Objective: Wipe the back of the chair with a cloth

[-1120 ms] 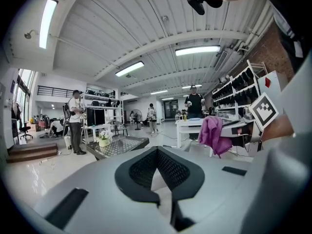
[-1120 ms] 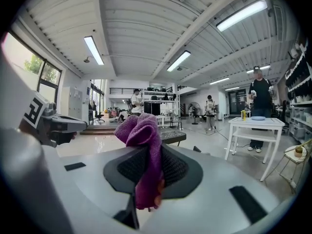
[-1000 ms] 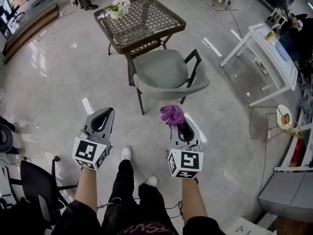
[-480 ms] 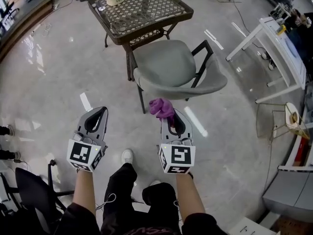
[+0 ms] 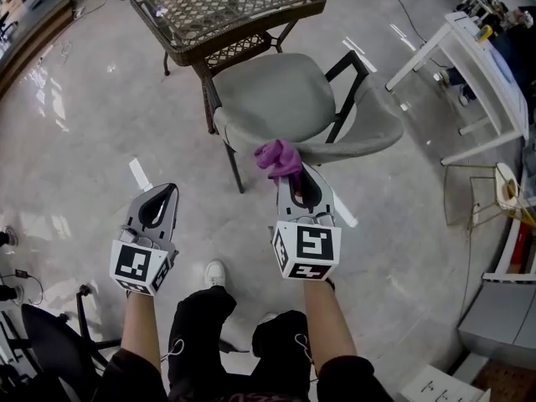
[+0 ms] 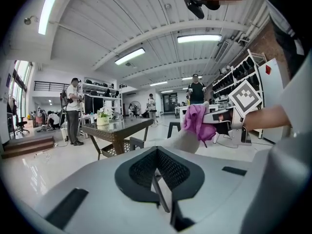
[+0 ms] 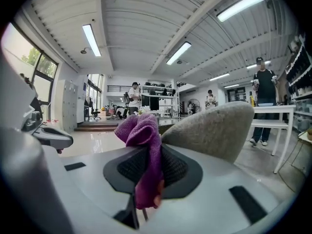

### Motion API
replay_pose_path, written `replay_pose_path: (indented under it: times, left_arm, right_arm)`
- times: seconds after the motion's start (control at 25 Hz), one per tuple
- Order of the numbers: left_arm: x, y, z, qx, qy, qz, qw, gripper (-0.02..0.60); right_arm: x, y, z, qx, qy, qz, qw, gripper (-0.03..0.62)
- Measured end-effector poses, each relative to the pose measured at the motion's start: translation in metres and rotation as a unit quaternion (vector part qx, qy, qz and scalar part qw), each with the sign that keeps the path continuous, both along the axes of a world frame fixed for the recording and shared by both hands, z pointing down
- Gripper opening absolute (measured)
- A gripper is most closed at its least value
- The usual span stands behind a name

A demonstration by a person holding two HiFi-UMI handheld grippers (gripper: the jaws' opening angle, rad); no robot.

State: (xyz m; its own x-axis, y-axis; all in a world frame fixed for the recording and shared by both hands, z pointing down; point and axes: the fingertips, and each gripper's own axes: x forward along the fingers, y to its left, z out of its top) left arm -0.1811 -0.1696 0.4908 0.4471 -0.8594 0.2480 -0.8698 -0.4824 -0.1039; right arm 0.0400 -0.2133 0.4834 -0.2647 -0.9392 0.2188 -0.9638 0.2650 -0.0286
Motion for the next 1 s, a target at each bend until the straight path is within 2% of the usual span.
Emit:
replay_pose_path:
  times: [0.52, 0.8, 0.92, 1.0]
  left_arm:
    - [0.060, -0.008, 0.016, -0.031, -0.005, 0.058, 0.9978, 0.009]
    - [0.082, -0.009, 0.019, -0.041, -0.011, 0.077, 0.9961, 0.009]
    - [0.084, -0.012, 0.021, -0.044, -0.008, 0.078, 0.9959, 0.009]
    - [0.083, -0.013, 0.024, -0.047, -0.006, 0.078, 0.9958, 0.009]
  right_arm:
    - [0.087, 0.008, -0.013, 0.009, -0.008, 0.077, 0.997, 0.080]
    - [0.150, 0.009, -0.016, 0.002, -0.009, 0.150, 0.989, 0.080]
    - [0.163, 0.010, -0.015, 0.003, -0.008, 0.164, 0.986, 0.080]
    - [0.157, 0.018, -0.012, 0.008, -0.001, 0.159, 0.987, 0.080]
